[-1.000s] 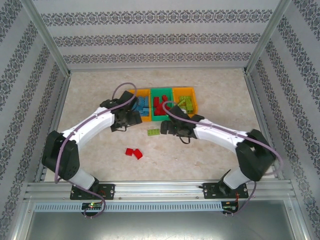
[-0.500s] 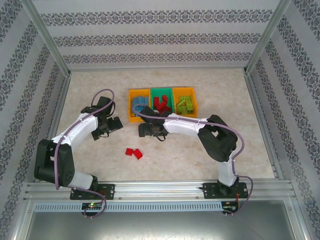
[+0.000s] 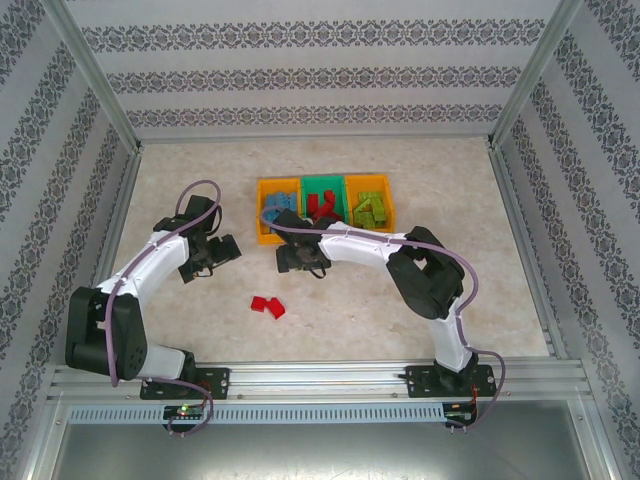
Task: Sort the legos into containers by color
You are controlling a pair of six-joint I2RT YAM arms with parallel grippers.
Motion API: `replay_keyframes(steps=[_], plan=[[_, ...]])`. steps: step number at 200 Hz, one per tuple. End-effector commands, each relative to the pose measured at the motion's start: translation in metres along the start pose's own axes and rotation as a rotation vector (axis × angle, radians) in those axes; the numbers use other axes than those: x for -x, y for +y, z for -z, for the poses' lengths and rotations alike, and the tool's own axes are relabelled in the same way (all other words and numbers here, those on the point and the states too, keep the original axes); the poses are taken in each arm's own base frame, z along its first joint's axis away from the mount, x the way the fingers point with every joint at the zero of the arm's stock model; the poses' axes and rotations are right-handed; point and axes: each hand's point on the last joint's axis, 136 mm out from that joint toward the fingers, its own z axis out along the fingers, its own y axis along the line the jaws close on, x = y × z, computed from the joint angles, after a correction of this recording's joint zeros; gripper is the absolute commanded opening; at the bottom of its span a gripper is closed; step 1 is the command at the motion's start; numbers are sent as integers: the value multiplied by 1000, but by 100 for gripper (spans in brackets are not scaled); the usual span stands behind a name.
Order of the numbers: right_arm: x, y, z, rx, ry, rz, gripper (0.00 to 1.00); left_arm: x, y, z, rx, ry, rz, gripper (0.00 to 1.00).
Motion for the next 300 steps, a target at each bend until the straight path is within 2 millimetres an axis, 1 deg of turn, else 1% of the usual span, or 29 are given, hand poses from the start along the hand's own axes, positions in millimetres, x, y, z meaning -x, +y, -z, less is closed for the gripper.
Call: replay_keyframes(steps=[1, 34, 57, 69, 85, 114, 139, 158, 171, 205, 226, 250, 300], plan=[[-12, -13, 8, -48, 20, 24, 83, 2, 3, 1, -13, -14, -6, 99], [-8, -11, 28, -56, -20, 42, 83, 0, 2, -3, -15, -2, -5, 99], [-8, -15, 33, -72, -24, 55, 84, -1, 2, -4, -17, 0, -5, 99], [-10, -18, 32, -82, -21, 61, 84, -1, 2, -5, -19, 0, -3, 99], [-11, -22, 27, -102, -15, 72, 85, -2, 3, -6, -19, 3, 0, 99], [-10, -28, 11, -124, 20, 79, 86, -3, 0, -7, -37, 7, 0, 99], [-5, -23, 1, -121, 24, 80, 87, -2, 0, -6, -39, 3, 2, 99], [-5, -18, -6, -107, 33, 80, 87, -3, 1, -5, -35, -2, 0, 99], [-5, -17, -11, -110, 43, 82, 87, -3, 2, -6, -32, -1, 0, 99], [-7, -34, -23, -147, 63, 65, 85, -4, 3, -4, -34, -8, -1, 99], [-6, -41, -26, -150, 66, 69, 83, -4, 3, -4, -34, -8, -2, 99], [-6, -44, -29, -156, 81, 101, 74, -4, 2, -5, -36, -6, 1, 99], [-23, -53, -29, -163, 118, 104, 59, -3, 3, -1, -36, -19, 3, 99]])
